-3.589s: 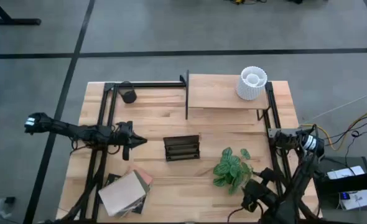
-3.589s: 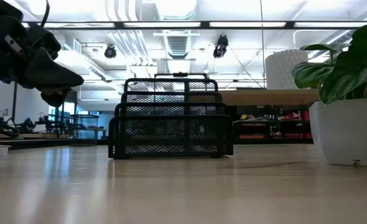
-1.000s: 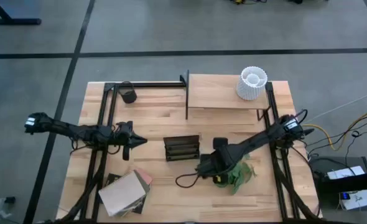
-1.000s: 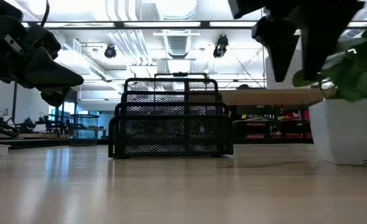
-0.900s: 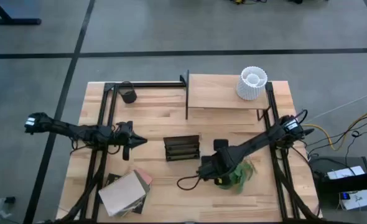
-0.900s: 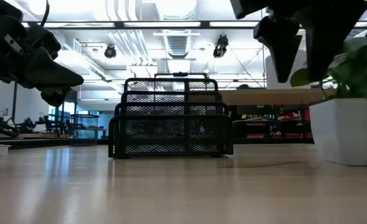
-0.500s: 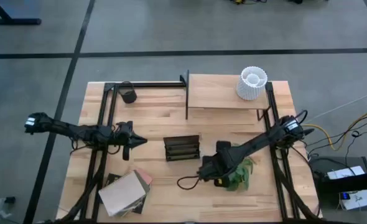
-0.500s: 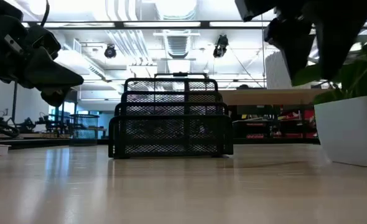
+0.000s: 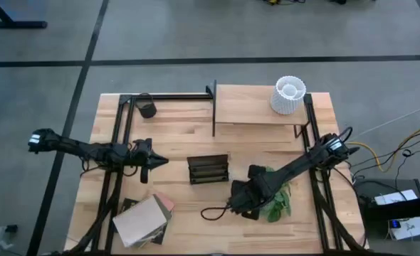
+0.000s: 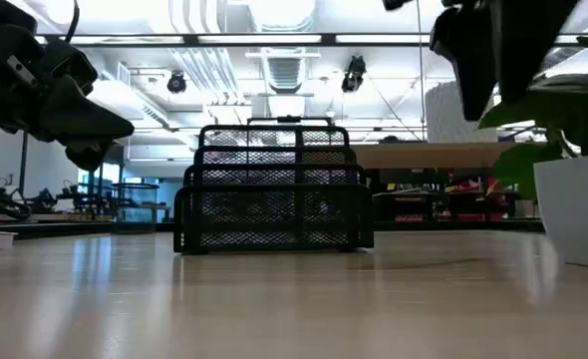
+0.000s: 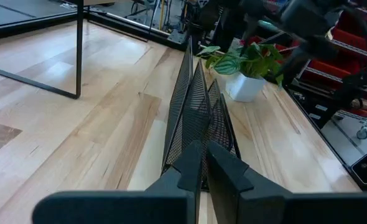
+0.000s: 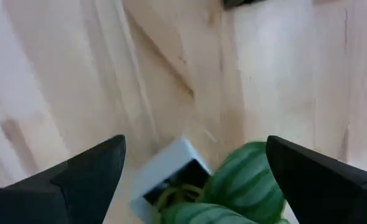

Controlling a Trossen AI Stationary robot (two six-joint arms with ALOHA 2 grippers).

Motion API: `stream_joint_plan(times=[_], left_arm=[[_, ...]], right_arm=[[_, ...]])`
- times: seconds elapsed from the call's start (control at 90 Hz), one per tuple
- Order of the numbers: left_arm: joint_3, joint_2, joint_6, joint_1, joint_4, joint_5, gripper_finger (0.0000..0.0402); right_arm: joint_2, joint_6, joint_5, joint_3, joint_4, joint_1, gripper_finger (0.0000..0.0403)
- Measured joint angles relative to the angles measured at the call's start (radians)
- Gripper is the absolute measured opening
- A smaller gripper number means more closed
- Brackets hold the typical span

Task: Stock shelves
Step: Put the white potted plant on the shelf

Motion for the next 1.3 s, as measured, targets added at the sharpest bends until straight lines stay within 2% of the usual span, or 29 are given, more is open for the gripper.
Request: stream_joint_plan(times=[0.244,0.4,0.567,0.756,1.133,1.3], left_arm=[[0.000,0.000,0.000,0.000,0.000,0.000,0.0006],[0.000,0.000,0.000,0.000,0.000,0.000,0.0006],[0.000,0.000,0.000,0.000,0.000,0.000,0.0006],[0.000,0.000,0.000,0.000,0.000,0.000,0.0006],[0.000,0.000,0.000,0.000,0.000,0.000,0.0006],[0.000,0.000,0.000,0.000,0.000,0.000,0.0006]], right_arm=[[0.000,0.182,-0.009,0.063,0.200,0.000,0.0369],[0.000,0.336,-0.088,0.063,0.290,0.000,0.0369],[0.000,0.506,-0.110,0.043,0.269,0.003,0.0369],[0.003,0.668,-0.153,0.038,0.152,0.006,0.0369],[0.022,0.804,-0.188,0.008,0.111,0.020,0.0369],[0.049,0.799,-0.196,0.002,0.096,0.022,0.0369]])
